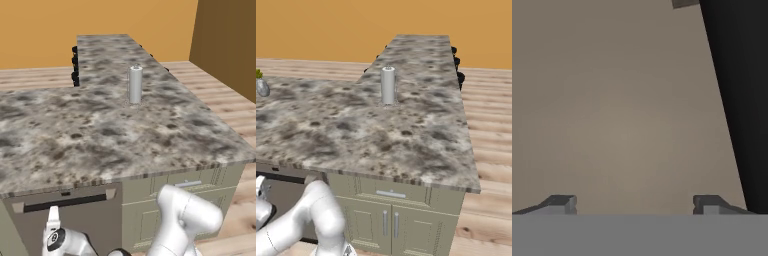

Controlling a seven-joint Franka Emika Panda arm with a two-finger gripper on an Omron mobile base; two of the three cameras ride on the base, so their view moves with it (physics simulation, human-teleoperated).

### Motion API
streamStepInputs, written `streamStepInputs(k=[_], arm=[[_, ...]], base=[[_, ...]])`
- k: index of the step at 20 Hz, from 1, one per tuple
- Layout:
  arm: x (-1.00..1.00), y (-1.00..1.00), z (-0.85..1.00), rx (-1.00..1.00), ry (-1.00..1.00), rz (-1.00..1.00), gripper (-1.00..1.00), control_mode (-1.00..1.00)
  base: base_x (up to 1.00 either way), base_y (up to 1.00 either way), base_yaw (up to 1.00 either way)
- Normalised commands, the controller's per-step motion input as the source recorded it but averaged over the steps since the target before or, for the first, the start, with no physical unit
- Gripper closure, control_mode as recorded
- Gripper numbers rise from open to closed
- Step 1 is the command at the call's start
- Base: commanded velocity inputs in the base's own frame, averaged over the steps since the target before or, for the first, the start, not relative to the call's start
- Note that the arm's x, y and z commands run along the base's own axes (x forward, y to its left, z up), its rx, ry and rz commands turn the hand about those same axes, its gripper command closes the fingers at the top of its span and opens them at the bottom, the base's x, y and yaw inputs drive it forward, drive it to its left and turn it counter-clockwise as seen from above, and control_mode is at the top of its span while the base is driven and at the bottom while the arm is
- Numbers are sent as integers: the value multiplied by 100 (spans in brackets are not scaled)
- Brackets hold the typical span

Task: Pick up the cup and bowl from the counter, place them in the dishwasher, and close the dishwasher door.

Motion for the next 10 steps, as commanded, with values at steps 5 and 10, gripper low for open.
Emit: streamStepInputs(k=[5, 10], arm=[[85, -4, -17, 4, -9, -7, -100, -100], [83, -10, -20, 1, -9, -8, -100, -100]], base=[[0, 0, 0], [0, 0, 0]])
